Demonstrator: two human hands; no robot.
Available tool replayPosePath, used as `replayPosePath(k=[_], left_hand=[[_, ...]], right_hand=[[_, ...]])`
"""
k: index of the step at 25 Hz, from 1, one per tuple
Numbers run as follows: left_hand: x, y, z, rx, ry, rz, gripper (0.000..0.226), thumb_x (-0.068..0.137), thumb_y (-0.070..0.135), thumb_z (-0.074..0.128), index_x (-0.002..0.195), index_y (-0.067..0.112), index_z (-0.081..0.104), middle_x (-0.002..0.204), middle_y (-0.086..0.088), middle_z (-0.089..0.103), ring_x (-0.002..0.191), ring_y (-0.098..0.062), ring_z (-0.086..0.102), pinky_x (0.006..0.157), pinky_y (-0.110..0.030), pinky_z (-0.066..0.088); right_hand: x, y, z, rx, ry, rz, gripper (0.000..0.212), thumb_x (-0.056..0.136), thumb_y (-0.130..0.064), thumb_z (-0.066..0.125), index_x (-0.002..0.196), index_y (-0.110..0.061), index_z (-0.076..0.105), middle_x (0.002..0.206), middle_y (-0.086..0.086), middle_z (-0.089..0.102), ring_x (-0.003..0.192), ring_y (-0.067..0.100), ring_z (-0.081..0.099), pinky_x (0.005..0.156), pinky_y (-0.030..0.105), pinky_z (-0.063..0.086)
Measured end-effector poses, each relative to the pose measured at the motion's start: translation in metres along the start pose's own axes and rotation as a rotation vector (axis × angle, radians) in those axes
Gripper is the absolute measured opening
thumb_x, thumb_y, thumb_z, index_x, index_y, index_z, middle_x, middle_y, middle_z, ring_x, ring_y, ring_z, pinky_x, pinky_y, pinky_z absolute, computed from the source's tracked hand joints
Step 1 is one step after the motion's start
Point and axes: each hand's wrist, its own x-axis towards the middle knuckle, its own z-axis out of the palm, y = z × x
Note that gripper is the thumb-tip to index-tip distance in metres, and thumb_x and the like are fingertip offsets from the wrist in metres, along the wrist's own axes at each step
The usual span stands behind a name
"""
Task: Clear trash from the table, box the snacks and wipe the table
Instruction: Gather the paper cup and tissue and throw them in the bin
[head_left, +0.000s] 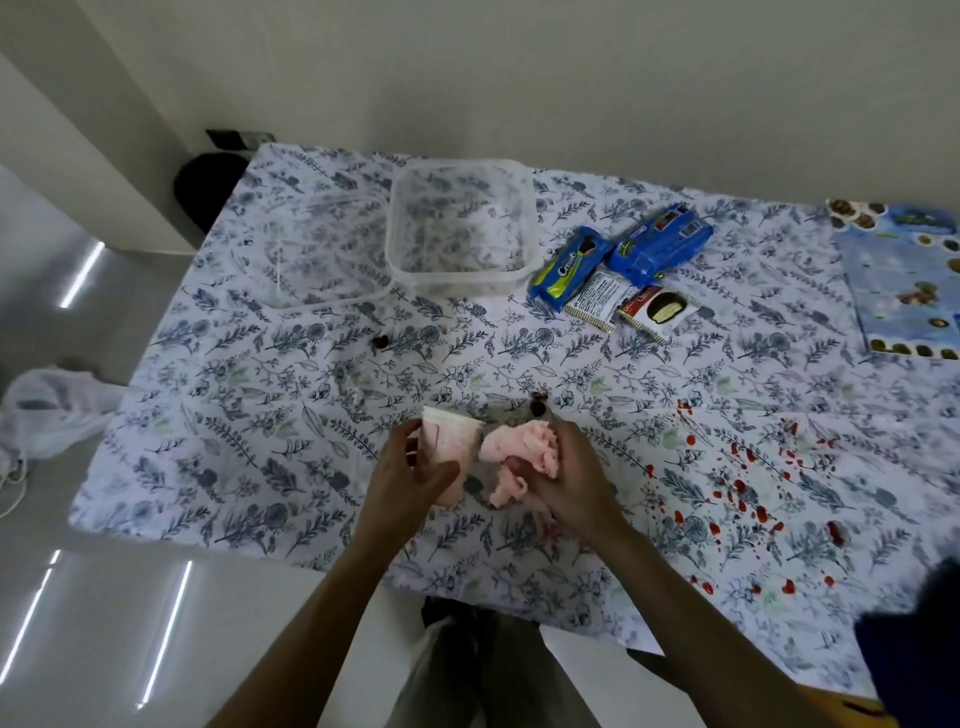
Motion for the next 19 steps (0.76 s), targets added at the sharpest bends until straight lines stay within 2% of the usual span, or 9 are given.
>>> replayPosePath(k=[2,4,7,9,12,14,16,19], left_hand=[[0.001,-0.002,0.0,0.012,-0.019,-0.003,0.063,0.081,0.014,0.07,0.134,0.019,0.037,0.126,-0.011,0.051,0.099,-0.02,0.058,0.062,-0.021,0.054],[0.002,-0.004,0.002,0.047,-0.042,-0.002,0.064,0.081,0.015,0.07,0.134,0.019,0.036,0.127,-0.013,0.052,0.096,-0.017,0.058,0.062,-0.02,0.053],[0.003,-0.009,0.006,0.093,-0.07,-0.004,0.065,0.08,0.018,0.071,0.135,0.021,0.037,0.127,-0.012,0.052,0.09,-0.012,0.058,0.064,-0.025,0.056],[0.003,-0.011,0.008,0.124,-0.081,-0.003,0.066,0.077,0.023,0.073,0.133,0.023,0.037,0.125,-0.011,0.053,0.092,-0.014,0.06,0.07,-0.036,0.06],[0.004,-0.009,0.012,0.158,-0.093,0.013,0.068,0.07,0.036,0.073,0.128,0.03,0.039,0.123,-0.008,0.055,0.099,-0.023,0.062,0.075,-0.049,0.059],[0.005,-0.007,0.015,0.153,-0.092,0.014,0.067,0.074,0.03,0.074,0.131,0.027,0.039,0.124,-0.008,0.055,0.095,-0.017,0.061,0.073,-0.042,0.06],[0.006,-0.005,0.015,0.144,-0.089,0.014,0.065,0.08,0.019,0.072,0.135,0.019,0.038,0.123,-0.008,0.054,0.088,-0.003,0.057,0.065,-0.024,0.058],[0.008,-0.005,0.015,0.13,-0.086,0.011,0.064,0.081,0.016,0.07,0.136,0.016,0.037,0.124,-0.008,0.054,0.086,0.004,0.054,0.054,-0.014,0.054]], right_hand=[[0.0,0.002,-0.003,-0.082,0.055,0.052,0.059,0.079,-0.056,0.063,0.12,-0.015,0.051,0.102,-0.004,0.058,0.093,0.015,0.058,0.073,0.019,0.044],[-0.005,0.007,-0.004,-0.135,0.078,0.133,0.055,0.082,-0.044,0.066,0.122,-0.011,0.048,0.105,-0.001,0.061,0.09,0.015,0.062,0.064,0.01,0.04],[-0.018,0.016,-0.003,-0.16,0.059,0.157,0.063,0.082,-0.022,0.07,0.137,-0.016,0.039,0.113,-0.004,0.054,0.086,0.01,0.06,0.057,0.007,0.042],[-0.023,0.021,-0.001,-0.243,0.052,0.157,0.061,0.082,-0.016,0.07,0.136,-0.019,0.043,0.113,0.002,0.05,0.09,0.014,0.059,0.064,0.012,0.045],[-0.025,0.027,0.002,-0.392,0.08,0.131,0.05,0.079,-0.015,0.073,0.123,-0.017,0.048,0.115,0.009,0.053,0.1,0.021,0.057,0.077,0.032,0.054],[-0.025,0.027,-0.001,-0.328,0.111,0.123,0.046,0.081,-0.012,0.069,0.121,-0.014,0.048,0.115,0.008,0.056,0.101,0.021,0.057,0.078,0.035,0.055],[-0.023,0.024,-0.007,-0.214,0.137,0.144,0.045,0.084,-0.009,0.064,0.126,-0.012,0.047,0.115,0.008,0.057,0.098,0.019,0.061,0.073,0.03,0.057],[-0.014,0.023,-0.015,-0.174,0.124,0.151,0.05,0.085,-0.007,0.062,0.131,-0.017,0.044,0.118,0.012,0.048,0.097,0.023,0.062,0.07,0.019,0.053]])
